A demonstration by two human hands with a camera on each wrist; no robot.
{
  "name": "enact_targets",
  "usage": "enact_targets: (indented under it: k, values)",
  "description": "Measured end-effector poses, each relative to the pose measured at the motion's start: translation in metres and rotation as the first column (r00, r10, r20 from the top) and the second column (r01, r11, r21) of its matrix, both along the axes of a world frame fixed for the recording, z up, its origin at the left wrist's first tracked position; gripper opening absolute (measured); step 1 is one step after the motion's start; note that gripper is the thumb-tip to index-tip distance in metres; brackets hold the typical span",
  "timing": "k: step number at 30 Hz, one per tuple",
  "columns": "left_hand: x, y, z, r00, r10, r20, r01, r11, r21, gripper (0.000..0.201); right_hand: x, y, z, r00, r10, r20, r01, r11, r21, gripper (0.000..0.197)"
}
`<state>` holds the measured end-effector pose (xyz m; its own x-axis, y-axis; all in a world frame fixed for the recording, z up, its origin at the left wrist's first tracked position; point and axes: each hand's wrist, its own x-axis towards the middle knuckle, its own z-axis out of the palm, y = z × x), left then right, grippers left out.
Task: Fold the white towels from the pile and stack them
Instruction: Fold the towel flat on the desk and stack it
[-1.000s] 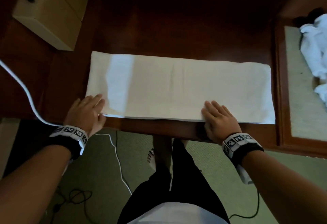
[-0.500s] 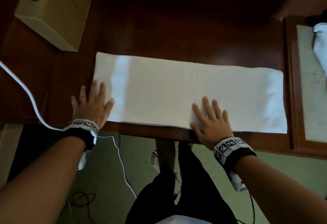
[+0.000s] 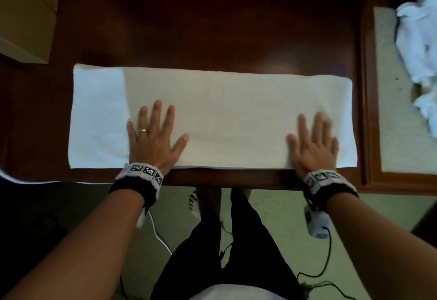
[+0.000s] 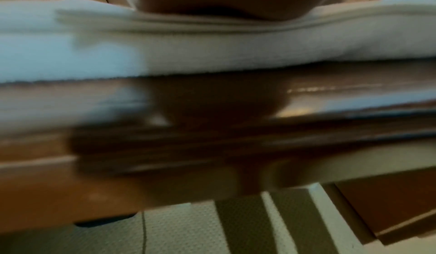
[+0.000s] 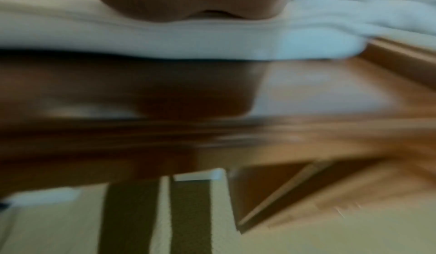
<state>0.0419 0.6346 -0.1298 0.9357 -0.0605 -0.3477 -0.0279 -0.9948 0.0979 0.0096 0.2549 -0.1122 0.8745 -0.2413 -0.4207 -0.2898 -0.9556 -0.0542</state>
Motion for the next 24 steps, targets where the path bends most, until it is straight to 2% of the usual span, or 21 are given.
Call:
enact_targets:
  k: [2,4,5,7,10,12,15,18,21,22,24]
  values:
    - [0.002,-0.013,0.003,0.998,0.061,-0.003,-0.061,0.998,-0.022,0.082,-0.006,-0.039,0.011,0.977,-0.213,-0.023,0.212,0.977,-0.026,0.067]
    - [0.000,-0.031,0.008,0.998,0.059,-0.005,-0.059,0.997,-0.041,0.082,0.005,-0.037,0.016,0.980,-0.198,0.030,0.199,0.978,-0.054,0.073]
    - [-0.002,-0.040,0.009,1.000,0.026,-0.002,-0.026,0.999,-0.044,0.081,0.016,-0.022,0.019,0.991,-0.115,0.071,0.118,0.992,-0.045,0.075]
    - [-0.005,-0.052,0.006,1.000,-0.024,-0.006,0.024,0.999,-0.035,0.081,0.040,0.026,0.020,0.979,0.130,0.160,-0.134,0.991,0.017,0.071]
    - [-0.007,-0.052,0.000,1.000,0.001,0.006,-0.001,1.000,-0.026,0.088,0.065,0.109,0.015,0.849,0.496,0.185,-0.519,0.849,0.105,0.065]
    - [-0.007,-0.043,-0.004,1.000,0.007,0.008,-0.007,1.000,-0.011,0.093,0.078,0.140,0.011,0.803,0.587,0.105,-0.597,0.790,0.144,0.064]
    - [-0.006,-0.028,-0.004,1.000,0.002,0.013,-0.002,1.000,0.006,0.094,0.097,0.125,0.001,0.850,0.521,0.073,-0.526,0.843,0.114,0.063]
    - [-0.006,-0.023,-0.005,1.000,0.002,-0.003,-0.002,1.000,0.012,0.095,0.101,0.058,0.000,0.955,0.297,0.011,-0.297,0.950,0.101,0.063]
    - [-0.003,-0.028,-0.001,0.999,0.036,-0.001,-0.036,0.999,0.008,0.095,0.085,-0.001,0.010,0.996,0.087,-0.011,-0.087,0.996,0.022,0.065]
    - [-0.003,-0.032,0.002,0.999,0.045,-0.007,-0.045,0.999,0.003,0.094,0.074,-0.010,0.013,0.997,0.082,0.011,-0.082,0.997,0.011,0.066]
    - [-0.006,-0.047,0.005,1.000,-0.002,-0.002,0.002,1.000,-0.010,0.092,0.043,-0.015,0.015,0.976,0.217,0.033,-0.218,0.975,0.027,0.066]
